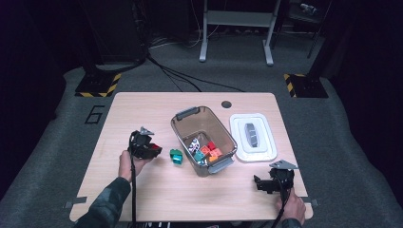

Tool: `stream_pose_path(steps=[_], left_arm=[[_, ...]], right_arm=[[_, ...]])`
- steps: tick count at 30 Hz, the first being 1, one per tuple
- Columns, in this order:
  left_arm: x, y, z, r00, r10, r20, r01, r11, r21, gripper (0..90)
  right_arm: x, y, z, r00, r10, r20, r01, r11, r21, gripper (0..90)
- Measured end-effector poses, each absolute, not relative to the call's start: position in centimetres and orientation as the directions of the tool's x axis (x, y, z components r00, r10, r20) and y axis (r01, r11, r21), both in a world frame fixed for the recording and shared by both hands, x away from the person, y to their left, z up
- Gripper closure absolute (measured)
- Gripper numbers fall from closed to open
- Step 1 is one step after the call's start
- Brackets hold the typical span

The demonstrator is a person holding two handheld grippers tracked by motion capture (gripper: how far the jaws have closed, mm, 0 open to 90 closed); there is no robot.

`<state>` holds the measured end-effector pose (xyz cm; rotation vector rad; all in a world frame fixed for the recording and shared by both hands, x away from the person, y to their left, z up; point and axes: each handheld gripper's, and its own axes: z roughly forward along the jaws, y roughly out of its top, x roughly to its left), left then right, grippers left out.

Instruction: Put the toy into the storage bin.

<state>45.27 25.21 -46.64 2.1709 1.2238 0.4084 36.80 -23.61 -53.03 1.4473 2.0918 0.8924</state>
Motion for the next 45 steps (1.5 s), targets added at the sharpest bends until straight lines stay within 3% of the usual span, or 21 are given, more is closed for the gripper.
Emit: stream_pose_path(steps=[23, 45], left_arm=[[44.5, 25.1, -39.4, 0.58, 0.815, 0.009, 0.592, -0.429, 0.682, 59.1], [44.6, 20.5, -34.6, 0.662, 0.749, 0.02, 0.506, -0.467, 0.725, 59.0]], right_arm=[[36.8, -23.6, -53.0, -0.354, 0.935, 0.003, 0.649, 0.243, 0.721, 0.0], [36.8, -23.6, -53.0, -0.354, 0.935, 0.004, 0.65, 0.243, 0.72, 0.0]])
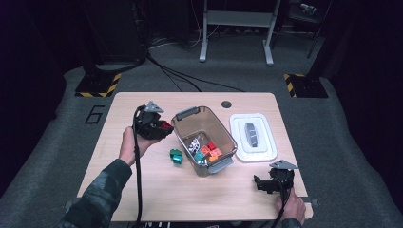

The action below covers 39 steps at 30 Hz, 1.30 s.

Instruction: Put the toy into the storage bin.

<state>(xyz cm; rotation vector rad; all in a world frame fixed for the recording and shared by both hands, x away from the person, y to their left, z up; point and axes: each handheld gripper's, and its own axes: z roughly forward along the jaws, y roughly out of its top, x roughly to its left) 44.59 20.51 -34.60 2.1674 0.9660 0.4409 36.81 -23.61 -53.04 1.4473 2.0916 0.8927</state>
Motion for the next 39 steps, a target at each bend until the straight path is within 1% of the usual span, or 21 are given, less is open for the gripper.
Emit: stream_pose_path(steps=[8, 11, 16, 22, 31, 39], left_arm=[[44.7, 18.3, -34.6, 0.691, 0.723, -0.008, 0.495, -0.466, 0.733, 59.0], [44.6, 17.2, -34.8, 0.715, 0.699, -0.01, 0.487, -0.488, 0.725, 59.0], [44.1, 15.2, -35.8, 0.751, 0.661, -0.01, 0.474, -0.528, 0.704, 59.0], [43.4, 13.1, -37.4, 0.786, 0.618, -0.034, 0.474, -0.565, 0.676, 58.9], [43.1, 12.9, -38.5, 0.795, 0.604, -0.047, 0.483, -0.585, 0.652, 59.0], [43.0, 12.5, -39.2, 0.821, 0.568, -0.058, 0.472, -0.617, 0.629, 58.8]], right_arm=[[36.8, -23.6, -53.0, -0.354, 0.935, 0.003, 0.65, 0.244, 0.72, 0.0], [36.8, -23.6, -53.0, -0.354, 0.935, 0.003, 0.649, 0.244, 0.72, 0.0], [36.8, -23.6, -53.0, -0.354, 0.935, 0.003, 0.65, 0.243, 0.72, 0.0], [36.8, -23.6, -53.0, -0.354, 0.935, 0.003, 0.65, 0.243, 0.72, 0.0], [36.8, -23.6, -53.0, -0.354, 0.935, 0.003, 0.649, 0.244, 0.72, 0.0], [36.8, -23.6, -53.0, -0.354, 0.935, 0.003, 0.649, 0.244, 0.72, 0.0]])
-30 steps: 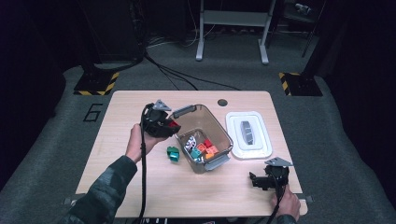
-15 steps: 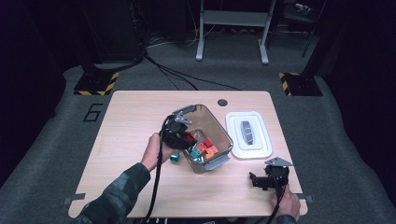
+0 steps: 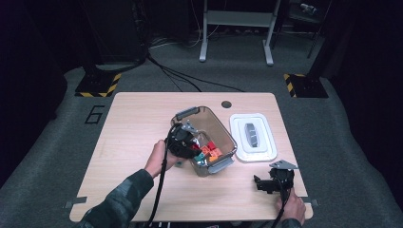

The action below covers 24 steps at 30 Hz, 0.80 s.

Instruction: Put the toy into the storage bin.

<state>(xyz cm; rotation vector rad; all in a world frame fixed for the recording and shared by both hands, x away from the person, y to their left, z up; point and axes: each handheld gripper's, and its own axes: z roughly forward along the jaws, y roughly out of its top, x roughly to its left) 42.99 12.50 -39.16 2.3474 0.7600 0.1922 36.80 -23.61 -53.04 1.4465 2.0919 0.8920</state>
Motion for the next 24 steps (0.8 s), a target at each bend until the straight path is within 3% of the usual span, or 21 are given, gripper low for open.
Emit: stream_pose_path(steps=[5, 14, 24], left_arm=[[42.9, 12.5, -39.2, 0.825, 0.562, -0.067, 0.472, -0.619, 0.628, 57.4], [42.4, 15.0, -37.8, 0.798, 0.602, -0.041, 0.464, -0.569, 0.679, 27.1], [42.7, 19.8, -38.3, 0.708, 0.706, -0.03, 0.504, -0.475, 0.722, 15.1]], right_arm=[[36.8, -23.6, -53.0, -0.354, 0.935, 0.003, 0.65, 0.244, 0.72, 0.0], [36.8, -23.6, -53.0, -0.354, 0.935, 0.003, 0.649, 0.243, 0.721, 0.0], [36.8, -23.6, -53.0, -0.354, 0.935, 0.003, 0.649, 0.244, 0.721, 0.0]])
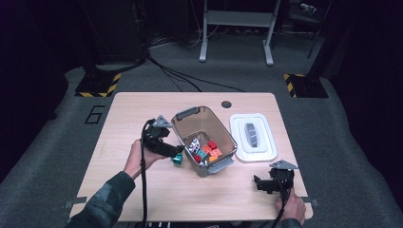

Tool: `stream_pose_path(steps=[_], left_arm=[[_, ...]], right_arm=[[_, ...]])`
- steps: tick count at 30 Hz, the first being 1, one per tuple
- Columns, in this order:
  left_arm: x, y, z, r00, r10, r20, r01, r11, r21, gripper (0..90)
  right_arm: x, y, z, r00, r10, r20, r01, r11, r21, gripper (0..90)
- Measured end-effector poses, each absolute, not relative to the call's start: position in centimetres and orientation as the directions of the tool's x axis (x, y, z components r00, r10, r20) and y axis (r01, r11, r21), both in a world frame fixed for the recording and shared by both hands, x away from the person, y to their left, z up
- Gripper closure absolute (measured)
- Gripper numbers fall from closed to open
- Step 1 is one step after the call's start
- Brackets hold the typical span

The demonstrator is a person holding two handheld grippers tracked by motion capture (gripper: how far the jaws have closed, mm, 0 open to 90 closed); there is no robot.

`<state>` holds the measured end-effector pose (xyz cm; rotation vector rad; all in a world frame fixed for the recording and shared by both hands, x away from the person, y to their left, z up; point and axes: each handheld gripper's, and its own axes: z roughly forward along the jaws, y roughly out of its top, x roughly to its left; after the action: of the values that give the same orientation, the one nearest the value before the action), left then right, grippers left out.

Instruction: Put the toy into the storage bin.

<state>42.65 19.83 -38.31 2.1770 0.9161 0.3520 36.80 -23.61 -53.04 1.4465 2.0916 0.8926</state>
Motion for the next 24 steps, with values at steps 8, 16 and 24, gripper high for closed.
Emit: stream_pose_path(steps=[8, 16, 24], left_arm=[[43.3, 22.1, -42.0, 0.644, 0.765, 0.003, 0.545, -0.462, 0.7, 14.3], [43.5, 22.3, -46.0, 0.596, 0.803, -0.013, 0.585, -0.423, 0.692, 15.1], [42.6, 20.4, -48.6, 0.585, 0.811, 0.001, 0.573, -0.415, 0.706, 17.8]], right_arm=[[36.8, -23.6, -53.0, -0.354, 0.935, 0.003, 0.649, 0.244, 0.72, 0.0], [36.8, -23.6, -53.0, -0.354, 0.935, 0.003, 0.649, 0.243, 0.72, 0.0], [36.8, -23.6, -53.0, -0.354, 0.935, 0.003, 0.649, 0.244, 0.72, 0.0]])
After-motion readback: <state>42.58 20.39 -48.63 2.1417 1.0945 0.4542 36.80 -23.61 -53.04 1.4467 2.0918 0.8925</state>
